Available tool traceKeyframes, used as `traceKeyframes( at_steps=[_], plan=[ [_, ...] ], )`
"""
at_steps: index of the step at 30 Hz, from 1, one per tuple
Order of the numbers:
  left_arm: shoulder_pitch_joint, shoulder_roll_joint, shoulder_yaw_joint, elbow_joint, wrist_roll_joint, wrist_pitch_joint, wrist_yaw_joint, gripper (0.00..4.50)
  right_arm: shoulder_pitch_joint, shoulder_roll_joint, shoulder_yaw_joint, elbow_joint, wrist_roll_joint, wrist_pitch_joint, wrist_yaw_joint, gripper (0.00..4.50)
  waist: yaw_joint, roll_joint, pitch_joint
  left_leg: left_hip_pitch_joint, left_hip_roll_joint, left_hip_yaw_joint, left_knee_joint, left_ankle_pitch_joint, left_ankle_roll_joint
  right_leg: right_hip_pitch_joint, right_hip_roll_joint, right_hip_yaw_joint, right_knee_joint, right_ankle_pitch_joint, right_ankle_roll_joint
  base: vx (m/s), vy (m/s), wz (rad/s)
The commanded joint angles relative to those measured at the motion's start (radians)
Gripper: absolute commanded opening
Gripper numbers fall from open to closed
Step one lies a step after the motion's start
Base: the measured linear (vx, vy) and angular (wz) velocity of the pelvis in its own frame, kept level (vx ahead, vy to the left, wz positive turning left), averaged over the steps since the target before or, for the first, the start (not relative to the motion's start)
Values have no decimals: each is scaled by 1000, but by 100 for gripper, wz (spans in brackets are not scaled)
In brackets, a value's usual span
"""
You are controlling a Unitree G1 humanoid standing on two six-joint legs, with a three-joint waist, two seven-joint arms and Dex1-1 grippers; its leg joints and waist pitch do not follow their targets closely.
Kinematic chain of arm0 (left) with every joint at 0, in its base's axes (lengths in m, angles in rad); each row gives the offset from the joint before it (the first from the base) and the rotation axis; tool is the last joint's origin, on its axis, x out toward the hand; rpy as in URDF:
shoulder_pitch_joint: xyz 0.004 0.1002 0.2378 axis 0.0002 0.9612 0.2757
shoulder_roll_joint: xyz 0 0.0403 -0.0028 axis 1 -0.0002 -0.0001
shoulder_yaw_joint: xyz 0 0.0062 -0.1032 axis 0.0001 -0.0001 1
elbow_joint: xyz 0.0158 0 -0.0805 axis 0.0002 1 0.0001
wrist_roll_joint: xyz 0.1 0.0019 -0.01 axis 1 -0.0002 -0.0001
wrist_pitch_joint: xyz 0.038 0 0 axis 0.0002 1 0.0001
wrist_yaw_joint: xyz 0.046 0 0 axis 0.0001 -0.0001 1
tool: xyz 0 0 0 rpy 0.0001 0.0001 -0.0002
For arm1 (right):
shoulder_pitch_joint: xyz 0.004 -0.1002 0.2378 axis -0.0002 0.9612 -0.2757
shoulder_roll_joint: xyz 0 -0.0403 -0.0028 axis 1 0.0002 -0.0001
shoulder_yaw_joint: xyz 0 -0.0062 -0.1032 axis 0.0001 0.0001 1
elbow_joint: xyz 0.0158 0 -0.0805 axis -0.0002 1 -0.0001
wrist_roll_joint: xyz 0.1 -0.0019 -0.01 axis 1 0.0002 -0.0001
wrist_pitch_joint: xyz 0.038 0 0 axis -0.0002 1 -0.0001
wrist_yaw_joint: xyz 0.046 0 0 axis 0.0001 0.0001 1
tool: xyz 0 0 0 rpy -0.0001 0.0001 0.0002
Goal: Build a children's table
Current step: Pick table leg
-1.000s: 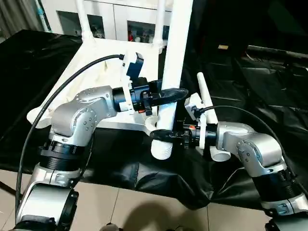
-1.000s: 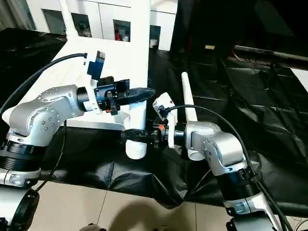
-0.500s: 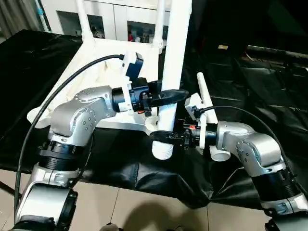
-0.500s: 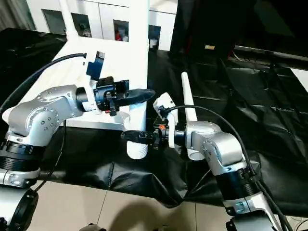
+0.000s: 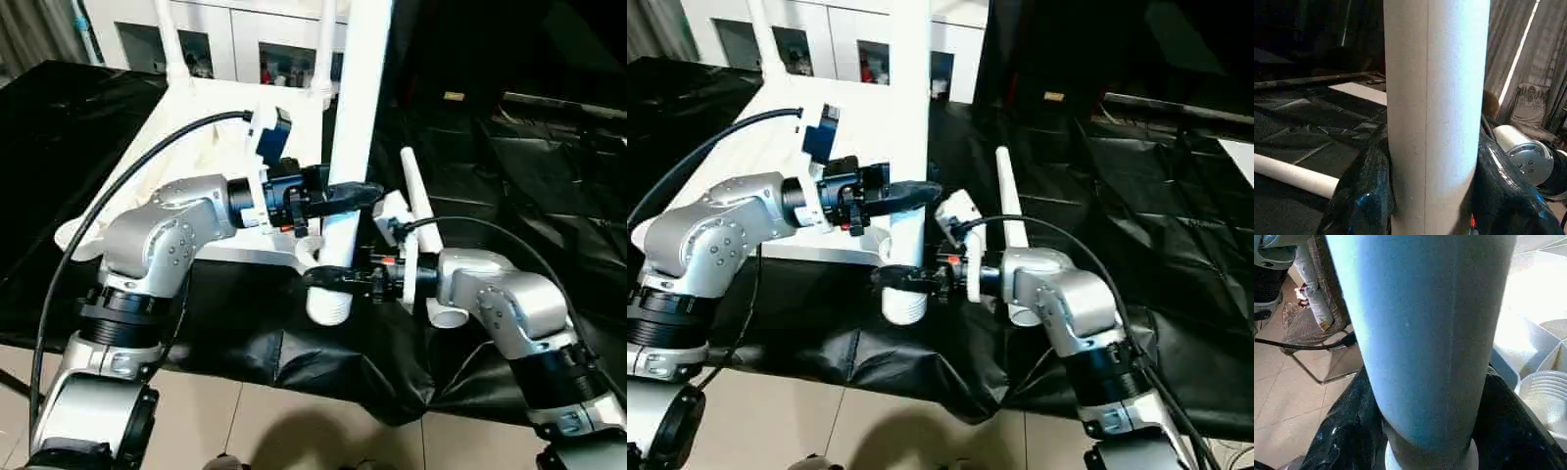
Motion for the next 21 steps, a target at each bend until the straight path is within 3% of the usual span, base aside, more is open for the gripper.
traceKeyframes(
  at_steps=[1,5,7,10,15,16,17,18,20,21],
  plan=[
    [-14,-10,-5,-25,-5,-1,-11,180,-18,0,-4,15,-4,-3,-8,202,5,1,-89,-2,39,-7,-56,61,51,77,-81,42,-51,129,-278,0,0,0],
    [-12,-8,-8,-23,5,-7,-7,180,-20,2,-5,21,-8,-7,-7,196,5,0,-89,-2,38,-7,-56,63,51,77,-80,42,-51,129,-275,0,0,0],
    [-14,-9,-7,-8,28,5,41,236,-21,4,-9,26,-10,-12,-10,196,5,1,-90,-2,39,-7,-56,62,49,76,-80,42,-50,131,-277,0,0,0],
    [2,-12,0,-1,16,10,37,261,-17,8,-19,27,-7,-16,-22,192,5,-1,-89,-2,39,-8,-57,63,50,77,-82,42,-51,118,-272,0,0,0],
    [46,-108,102,6,-20,-109,127,298,9,41,-93,1,35,-17,-79,188,9,-4,-89,-4,40,-7,-56,54,50,78,-84,42,-54,118,-282,0,0,0],
    [58,-143,136,5,-43,-143,149,298,17,48,-115,-16,54,-11,-90,187,10,-9,-89,-4,40,-6,-55,50,53,78,-83,42,-56,117,-282,0,0,0],
    [59,-145,139,5,-47,-143,150,298,17,48,-116,-18,55,-11,-90,187,12,-8,-90,-4,40,-5,-55,49,54,79,-84,43,-55,119,-283,0,0,0],
    [74,-185,192,-7,-125,-134,159,298,27,57,-146,-41,81,-3,-103,187,14,-7,-88,-3,39,-5,-55,46,56,76,-82,42,-56,112,-282,0,0,0],
    [82,-200,215,-16,-164,-125,160,298,32,60,-157,-51,92,0,-108,187,18,-9,-88,-3,39,-5,-56,35,55,75,-83,41,-57,97,-281,0,0,0],
    [109,-226,257,-57,-246,-95,161,298,43,66,-180,-67,104,1,-128,186,20,-10,-88,-2,40,-5,-56,34,55,74,-82,41,-55,93,-276,0,0,0]
  ],
)
